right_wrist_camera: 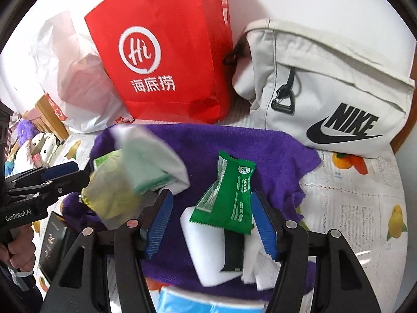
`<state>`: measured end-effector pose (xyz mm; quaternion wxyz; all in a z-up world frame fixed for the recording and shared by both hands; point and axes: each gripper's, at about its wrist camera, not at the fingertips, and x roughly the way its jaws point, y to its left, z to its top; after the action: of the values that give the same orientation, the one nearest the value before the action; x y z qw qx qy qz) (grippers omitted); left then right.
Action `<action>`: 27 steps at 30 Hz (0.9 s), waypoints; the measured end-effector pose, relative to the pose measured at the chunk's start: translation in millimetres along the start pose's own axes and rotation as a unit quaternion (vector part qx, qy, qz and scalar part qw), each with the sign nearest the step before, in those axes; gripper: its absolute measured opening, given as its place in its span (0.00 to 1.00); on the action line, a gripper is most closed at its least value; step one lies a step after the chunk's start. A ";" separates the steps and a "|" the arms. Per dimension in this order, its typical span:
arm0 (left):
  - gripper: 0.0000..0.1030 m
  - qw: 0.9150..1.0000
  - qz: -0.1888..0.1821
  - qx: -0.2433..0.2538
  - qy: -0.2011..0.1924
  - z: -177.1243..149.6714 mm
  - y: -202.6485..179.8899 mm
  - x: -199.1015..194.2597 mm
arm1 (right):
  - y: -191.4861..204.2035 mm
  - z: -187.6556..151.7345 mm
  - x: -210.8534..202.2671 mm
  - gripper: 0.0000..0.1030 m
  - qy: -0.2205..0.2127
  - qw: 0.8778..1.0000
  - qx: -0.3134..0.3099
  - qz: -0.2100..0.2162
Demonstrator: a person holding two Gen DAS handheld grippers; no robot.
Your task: Organize soft objects
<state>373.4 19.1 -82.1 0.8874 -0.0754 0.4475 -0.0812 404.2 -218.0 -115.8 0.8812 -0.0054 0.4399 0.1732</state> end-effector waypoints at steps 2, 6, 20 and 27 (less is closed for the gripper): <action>0.54 1.000 0.000 0.002 -0.006 -3.3 -0.9 -11.4 | 2.1 -2.9 -11.1 0.60 -0.005 1.000 0.001 -0.001; 0.54 1.000 -0.004 0.001 -0.017 -11.8 -2.9 -34.1 | 10.4 -12.9 -35.2 0.60 -0.016 1.000 0.002 -0.005; 0.65 0.999 0.005 0.001 -0.051 -59.0 -16.8 -115.5 | 50.3 -67.8 -128.0 0.77 -0.062 0.998 0.000 -0.032; 0.71 0.998 0.023 0.008 -0.066 -89.2 -25.0 -151.9 | 63.6 -97.5 -167.8 0.89 -0.090 0.994 0.011 -0.056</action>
<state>210.5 21.4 -10.7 0.9171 -0.0629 0.3893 -0.0589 216.3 -224.4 -36.0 0.9253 -0.0047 0.3602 0.1186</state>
